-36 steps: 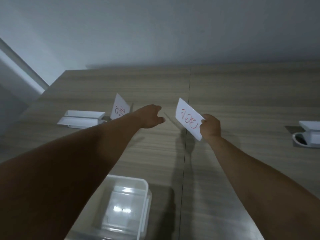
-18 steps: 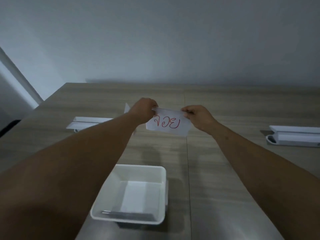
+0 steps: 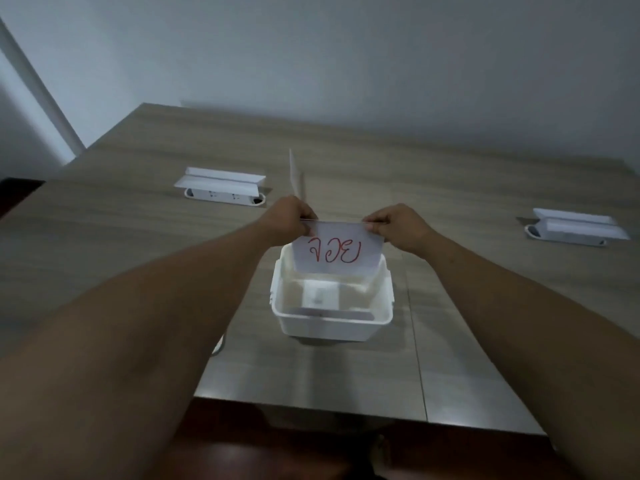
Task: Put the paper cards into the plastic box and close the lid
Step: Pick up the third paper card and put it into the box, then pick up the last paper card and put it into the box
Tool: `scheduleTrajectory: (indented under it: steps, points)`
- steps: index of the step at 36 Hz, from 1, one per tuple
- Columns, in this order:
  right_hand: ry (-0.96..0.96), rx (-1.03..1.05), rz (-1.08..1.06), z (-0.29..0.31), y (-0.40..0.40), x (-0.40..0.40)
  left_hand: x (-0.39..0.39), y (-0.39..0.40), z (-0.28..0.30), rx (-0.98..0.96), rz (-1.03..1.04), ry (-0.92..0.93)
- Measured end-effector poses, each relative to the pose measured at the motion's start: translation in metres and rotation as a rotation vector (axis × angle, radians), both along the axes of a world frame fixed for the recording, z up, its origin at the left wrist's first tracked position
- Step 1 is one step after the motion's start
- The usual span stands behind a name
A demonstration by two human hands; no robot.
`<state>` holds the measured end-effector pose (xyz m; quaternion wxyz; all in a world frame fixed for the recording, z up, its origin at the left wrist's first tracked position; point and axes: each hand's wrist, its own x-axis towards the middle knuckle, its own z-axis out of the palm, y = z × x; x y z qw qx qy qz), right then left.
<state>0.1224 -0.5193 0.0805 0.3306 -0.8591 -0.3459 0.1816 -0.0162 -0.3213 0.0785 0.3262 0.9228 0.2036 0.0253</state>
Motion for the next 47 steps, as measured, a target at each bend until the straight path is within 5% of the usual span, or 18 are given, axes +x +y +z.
scheduleTrajectory:
  steps: [18,28,40,47]
  points:
    - [0.081,-0.396,0.181,-0.084,-0.028,-0.072,-0.075,-0.034,-0.095,0.053,-0.246,0.321]
    - [0.108,-0.372,0.174,-0.106,-0.041,-0.075,-0.060,-0.045,-0.102,0.055,-0.246,0.426]
    - [0.025,-0.152,0.046,-0.038,0.011,0.005,0.004,0.003,-0.017,0.267,-0.097,0.246]
    - [-0.152,-0.336,0.127,-0.015,0.059,0.043,0.043,0.059,0.009,0.321,0.016,0.257]
